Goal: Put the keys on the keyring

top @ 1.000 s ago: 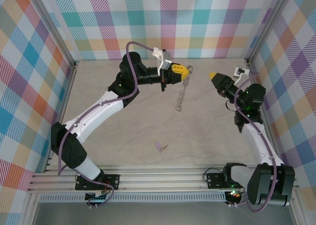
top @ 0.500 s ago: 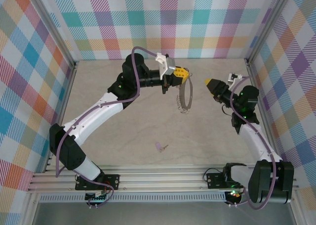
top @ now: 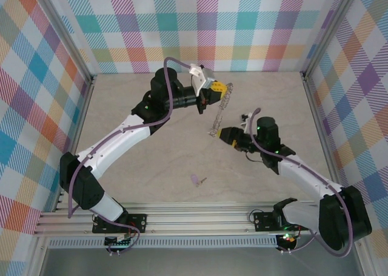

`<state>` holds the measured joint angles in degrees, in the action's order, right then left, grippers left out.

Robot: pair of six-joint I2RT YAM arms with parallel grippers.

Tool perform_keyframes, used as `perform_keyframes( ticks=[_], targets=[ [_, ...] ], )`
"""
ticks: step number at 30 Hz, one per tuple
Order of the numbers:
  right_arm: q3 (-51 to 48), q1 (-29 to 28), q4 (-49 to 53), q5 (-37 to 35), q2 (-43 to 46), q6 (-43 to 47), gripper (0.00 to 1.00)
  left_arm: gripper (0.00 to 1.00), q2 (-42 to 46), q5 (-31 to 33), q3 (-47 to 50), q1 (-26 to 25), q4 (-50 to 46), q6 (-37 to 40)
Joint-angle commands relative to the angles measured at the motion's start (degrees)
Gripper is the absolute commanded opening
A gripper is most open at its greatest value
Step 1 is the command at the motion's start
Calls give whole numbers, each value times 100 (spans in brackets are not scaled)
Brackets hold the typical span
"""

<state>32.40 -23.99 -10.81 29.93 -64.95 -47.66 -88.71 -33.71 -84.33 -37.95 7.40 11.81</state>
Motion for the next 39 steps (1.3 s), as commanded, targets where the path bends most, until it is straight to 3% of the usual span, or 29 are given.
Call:
perform_keyframes(
  ticks=[1,9,17,25,39],
  targets=[
    [-274,-357,446,-478,3,223,61,0,439,342,98,213,7,-35],
    [-202,-1287,961,-965,-161,318,58,0,724,657,226,566,-552,102],
    [401,-2208,1725,-1387,-874,177,52,0,1140,767,710,768,-402,-83],
    [1010,-2958,2525,-1775,-1692,-200,38,0,1326,805,866,872,-406,-94],
    [1597,-3278,3059,-1833,-2388,-295,30,0,1379,798,881,1039,-387,-29]
  ],
)
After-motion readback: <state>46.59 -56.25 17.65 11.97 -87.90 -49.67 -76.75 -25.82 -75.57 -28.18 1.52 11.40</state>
